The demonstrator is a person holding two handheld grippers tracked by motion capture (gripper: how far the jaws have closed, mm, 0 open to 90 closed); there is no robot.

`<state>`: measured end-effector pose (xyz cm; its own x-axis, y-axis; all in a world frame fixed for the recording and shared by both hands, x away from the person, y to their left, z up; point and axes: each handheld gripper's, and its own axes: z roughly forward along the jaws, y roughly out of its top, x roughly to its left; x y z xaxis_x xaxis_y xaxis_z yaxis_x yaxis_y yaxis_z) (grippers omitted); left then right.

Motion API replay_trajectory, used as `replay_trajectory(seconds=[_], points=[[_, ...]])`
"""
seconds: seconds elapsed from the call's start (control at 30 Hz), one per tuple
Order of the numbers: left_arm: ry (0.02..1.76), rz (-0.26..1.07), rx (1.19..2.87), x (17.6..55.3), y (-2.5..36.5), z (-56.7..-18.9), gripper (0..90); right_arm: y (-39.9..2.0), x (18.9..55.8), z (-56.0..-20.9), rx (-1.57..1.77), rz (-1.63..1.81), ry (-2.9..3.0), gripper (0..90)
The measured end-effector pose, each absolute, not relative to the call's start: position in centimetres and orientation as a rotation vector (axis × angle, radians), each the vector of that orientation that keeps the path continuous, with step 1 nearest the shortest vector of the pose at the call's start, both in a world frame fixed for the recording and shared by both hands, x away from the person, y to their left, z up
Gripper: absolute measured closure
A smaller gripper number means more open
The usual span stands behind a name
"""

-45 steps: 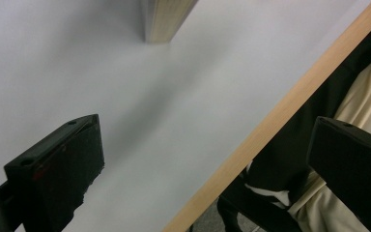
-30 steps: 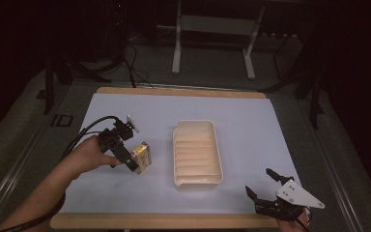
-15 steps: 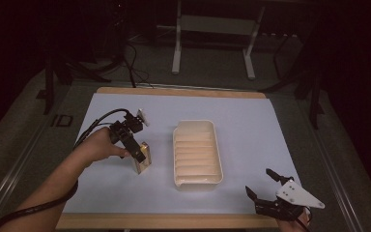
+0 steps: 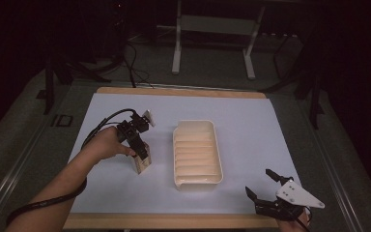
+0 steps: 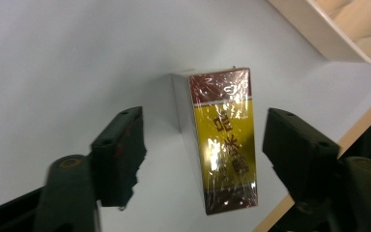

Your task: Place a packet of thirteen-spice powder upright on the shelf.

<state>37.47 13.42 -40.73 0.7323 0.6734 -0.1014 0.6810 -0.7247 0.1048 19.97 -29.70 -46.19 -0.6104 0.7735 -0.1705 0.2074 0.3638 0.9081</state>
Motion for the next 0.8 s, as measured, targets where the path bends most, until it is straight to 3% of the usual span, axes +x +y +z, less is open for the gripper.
replay_trajectory(seconds=[0.8], points=[[0.987, -0.086, 2.889, 37.9, 12.8, -42.0, 65.1, -29.7, 20.0, -46.3, 0.848, 1.236, 2.046, 14.2]])
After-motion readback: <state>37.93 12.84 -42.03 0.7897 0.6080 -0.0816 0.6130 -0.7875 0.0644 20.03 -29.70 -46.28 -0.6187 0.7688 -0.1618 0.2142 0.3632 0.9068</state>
